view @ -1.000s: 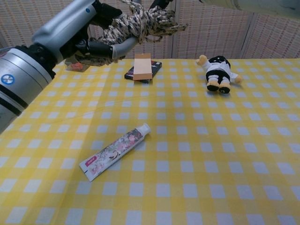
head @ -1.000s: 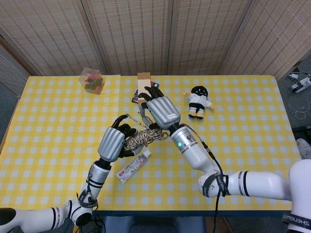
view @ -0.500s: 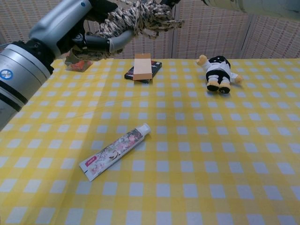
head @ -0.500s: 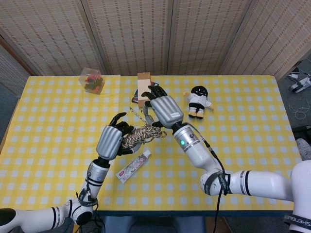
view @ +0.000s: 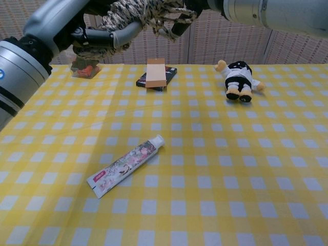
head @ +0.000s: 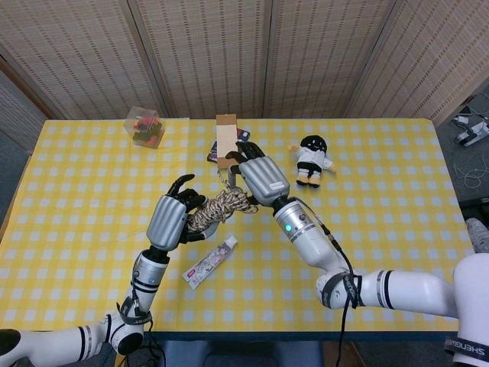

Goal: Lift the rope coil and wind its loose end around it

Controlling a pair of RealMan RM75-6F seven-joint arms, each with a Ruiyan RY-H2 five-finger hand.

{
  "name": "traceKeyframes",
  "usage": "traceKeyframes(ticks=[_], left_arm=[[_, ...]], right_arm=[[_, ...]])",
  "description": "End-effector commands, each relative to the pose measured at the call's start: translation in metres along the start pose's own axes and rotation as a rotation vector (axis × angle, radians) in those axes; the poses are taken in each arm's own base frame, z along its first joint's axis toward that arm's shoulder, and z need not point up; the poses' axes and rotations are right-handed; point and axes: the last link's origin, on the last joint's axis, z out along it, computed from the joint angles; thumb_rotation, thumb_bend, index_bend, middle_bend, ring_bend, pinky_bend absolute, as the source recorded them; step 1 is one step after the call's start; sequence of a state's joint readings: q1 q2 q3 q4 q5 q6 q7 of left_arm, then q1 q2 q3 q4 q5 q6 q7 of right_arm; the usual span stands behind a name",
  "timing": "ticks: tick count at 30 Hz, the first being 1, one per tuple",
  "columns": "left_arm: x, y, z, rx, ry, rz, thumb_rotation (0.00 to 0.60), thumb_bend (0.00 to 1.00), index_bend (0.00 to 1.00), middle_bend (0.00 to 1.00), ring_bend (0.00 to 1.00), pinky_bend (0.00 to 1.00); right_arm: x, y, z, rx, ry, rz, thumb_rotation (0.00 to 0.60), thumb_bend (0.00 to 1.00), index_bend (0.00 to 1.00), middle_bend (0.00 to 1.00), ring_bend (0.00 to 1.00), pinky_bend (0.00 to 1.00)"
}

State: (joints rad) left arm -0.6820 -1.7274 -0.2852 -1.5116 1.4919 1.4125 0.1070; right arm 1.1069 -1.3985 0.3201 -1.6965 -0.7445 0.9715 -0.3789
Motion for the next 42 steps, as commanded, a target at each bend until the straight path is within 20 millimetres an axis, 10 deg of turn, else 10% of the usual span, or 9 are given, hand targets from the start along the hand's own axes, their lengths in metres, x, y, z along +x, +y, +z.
traceKeyframes(ticks=[1, 28, 37, 42], left_arm=[[0.002, 0.001, 0.001, -0.001, 0.006, -0.004, 0.417, 0.36, 0.77, 0.73, 0.51, 0.15], [0.009, -0.003, 0.01, 0.035, 0.033, 0.011, 0.422, 0.36, 0.77, 0.73, 0.51, 0.15], [0.012, -0.006, 0.01, 0.036, 0.035, 0.021, 0.441, 0.36, 0.77, 0.73, 0.51, 0.15], [0.013, -0.008, 0.01, 0.037, 0.037, 0.03, 0.445, 0.36, 0.77, 0.73, 0.51, 0.15]], right_arm=[[-0.005, 0.001, -0.001, 0.0, -0.012, -0.003, 0.6, 0.41, 0.63, 0.2, 0.0, 0.0], [-0.049, 0.008, -0.021, 0.024, -0.112, -0.041, 0.6, 0.41, 0.62, 0.18, 0.0, 0.0], [-0.041, 0.017, -0.031, 0.007, -0.131, -0.037, 0.6, 0.24, 0.04, 0.01, 0.0, 0.0], [-0.029, 0.026, -0.038, -0.012, -0.108, -0.022, 0.6, 0.19, 0.0, 0.0, 0.0, 0.0]])
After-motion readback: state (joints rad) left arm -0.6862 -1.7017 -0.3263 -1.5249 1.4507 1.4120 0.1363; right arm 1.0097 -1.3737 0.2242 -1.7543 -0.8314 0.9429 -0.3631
